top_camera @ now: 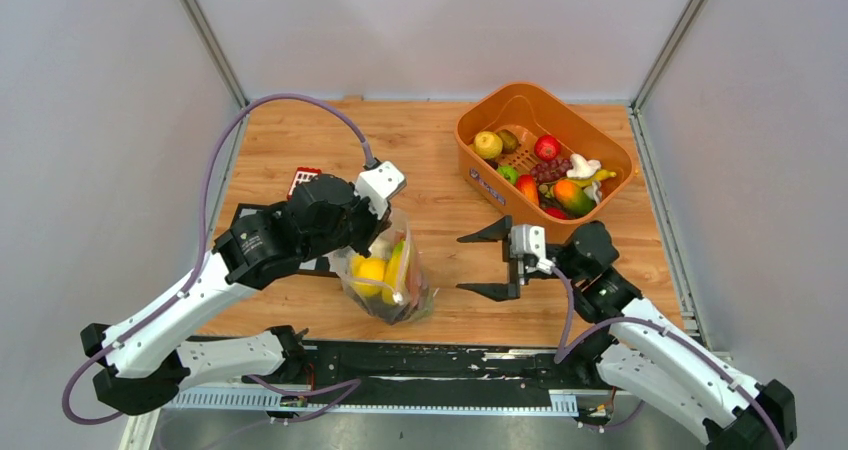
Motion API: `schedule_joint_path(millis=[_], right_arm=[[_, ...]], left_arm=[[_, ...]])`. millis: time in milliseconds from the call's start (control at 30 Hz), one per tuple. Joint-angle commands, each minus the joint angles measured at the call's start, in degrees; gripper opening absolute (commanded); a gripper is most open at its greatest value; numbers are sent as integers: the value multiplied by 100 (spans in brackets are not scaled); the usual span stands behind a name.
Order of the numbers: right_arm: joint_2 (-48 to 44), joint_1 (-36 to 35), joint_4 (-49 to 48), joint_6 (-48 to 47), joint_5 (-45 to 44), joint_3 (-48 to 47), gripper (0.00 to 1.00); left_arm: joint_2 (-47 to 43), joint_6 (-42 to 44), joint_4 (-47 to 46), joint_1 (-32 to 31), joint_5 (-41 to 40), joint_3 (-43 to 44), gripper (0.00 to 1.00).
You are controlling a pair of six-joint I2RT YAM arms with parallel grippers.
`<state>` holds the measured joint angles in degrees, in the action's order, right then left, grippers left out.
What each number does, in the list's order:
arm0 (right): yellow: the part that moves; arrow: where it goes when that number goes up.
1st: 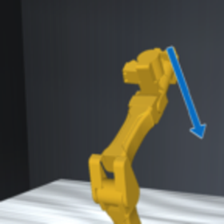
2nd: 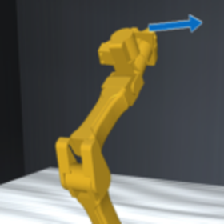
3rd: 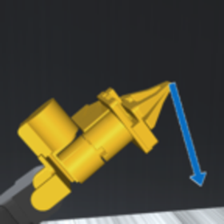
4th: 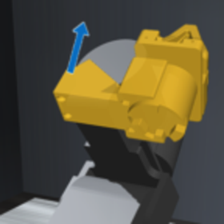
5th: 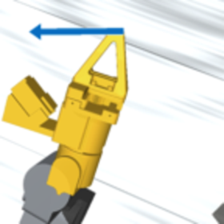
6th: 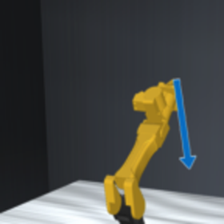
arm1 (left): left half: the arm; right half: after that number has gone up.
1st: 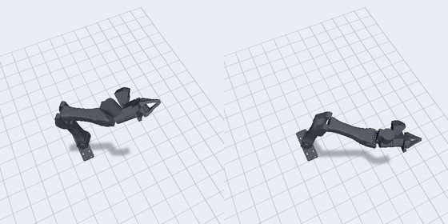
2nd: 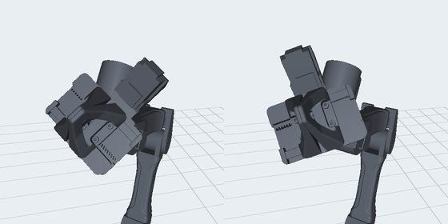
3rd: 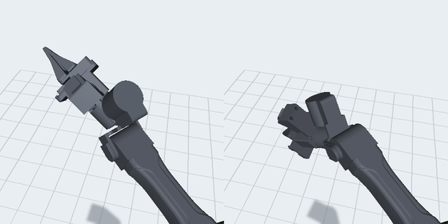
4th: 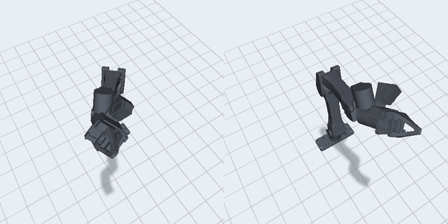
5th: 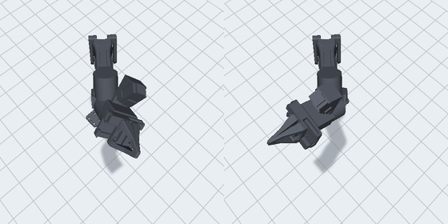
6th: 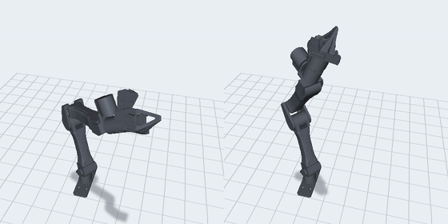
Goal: Place the food in the zip-top bag and seal the zipper
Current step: Adjust the zipper food storage bag at the center of the board.
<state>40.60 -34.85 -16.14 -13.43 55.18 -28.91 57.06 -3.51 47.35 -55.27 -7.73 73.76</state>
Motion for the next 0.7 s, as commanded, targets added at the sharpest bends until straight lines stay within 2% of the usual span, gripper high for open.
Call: schedule_joint_path(millis=[0,200,333,467,667], right_arm=[[243,-882,-406,69,-1853,-314,77],[702,-2466,-639,53,-4060,-353,73],[1092,-3423,-1111,133,-5918,-413,70],[1579,-4522,-1824,-668,-7455,-467,71],[2367,-5372,-2952,-1443,-8653,-677,68]], left_arm=[[-81,-406,-345,131,-431,42,0],[-77,-861,-367,241,-831,-7,0],[-68,-1061,-440,315,-1036,-103,0],[-54,-1132,-495,394,-1092,-125,0],[-42,-1133,-592,503,-1082,-125,0]])
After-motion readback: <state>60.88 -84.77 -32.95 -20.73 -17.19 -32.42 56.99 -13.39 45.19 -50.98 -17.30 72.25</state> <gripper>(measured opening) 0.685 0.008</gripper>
